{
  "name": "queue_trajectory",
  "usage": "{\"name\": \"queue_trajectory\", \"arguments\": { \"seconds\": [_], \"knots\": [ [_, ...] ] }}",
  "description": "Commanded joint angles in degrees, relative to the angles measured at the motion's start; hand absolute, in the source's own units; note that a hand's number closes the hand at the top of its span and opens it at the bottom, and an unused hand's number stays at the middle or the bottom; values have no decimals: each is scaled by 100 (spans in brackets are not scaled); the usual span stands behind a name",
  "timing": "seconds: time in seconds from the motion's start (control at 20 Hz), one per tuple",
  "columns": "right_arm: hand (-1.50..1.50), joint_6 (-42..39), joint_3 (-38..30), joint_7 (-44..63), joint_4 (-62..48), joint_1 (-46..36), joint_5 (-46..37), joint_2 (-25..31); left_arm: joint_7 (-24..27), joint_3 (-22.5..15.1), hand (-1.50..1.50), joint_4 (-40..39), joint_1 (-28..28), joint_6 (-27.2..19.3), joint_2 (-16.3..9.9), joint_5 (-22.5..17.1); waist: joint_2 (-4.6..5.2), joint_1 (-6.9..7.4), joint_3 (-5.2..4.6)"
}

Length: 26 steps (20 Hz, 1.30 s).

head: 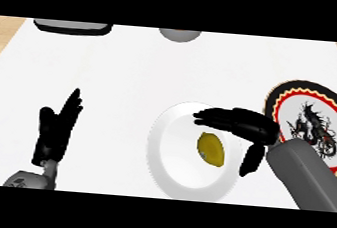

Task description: Pick the lemon from the plate and place it in the plate

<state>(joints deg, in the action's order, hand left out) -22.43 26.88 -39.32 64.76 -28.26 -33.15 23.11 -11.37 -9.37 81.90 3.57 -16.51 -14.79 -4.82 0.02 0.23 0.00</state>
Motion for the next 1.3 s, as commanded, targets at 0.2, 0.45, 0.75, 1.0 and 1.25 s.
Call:
{"name": "queue_trajectory", "arguments": {
  "seconds": [0.2,0.45,0.75,1.0,1.25],
  "knots": [
    [-150,-324,-400,-204,49,246,-587,-193,-74,257,0,79,-42,272,112,217,-3,-10,0],
    [-150,-146,-500,-322,-186,310,-899,-467,6,140,0,133,-326,197,412,460,-3,-4,0],
    [150,378,-569,-699,-1129,-336,-1378,-852,-432,523,0,48,292,570,259,237,9,20,2],
    [150,935,-628,-1061,-1041,94,-1633,-972,-99,334,0,221,-128,418,511,598,2,7,1],
    [150,1163,-824,-157,-411,604,-1732,-1144,-1,418,0,152,-262,480,546,576,-12,-37,0]
  ]
}}
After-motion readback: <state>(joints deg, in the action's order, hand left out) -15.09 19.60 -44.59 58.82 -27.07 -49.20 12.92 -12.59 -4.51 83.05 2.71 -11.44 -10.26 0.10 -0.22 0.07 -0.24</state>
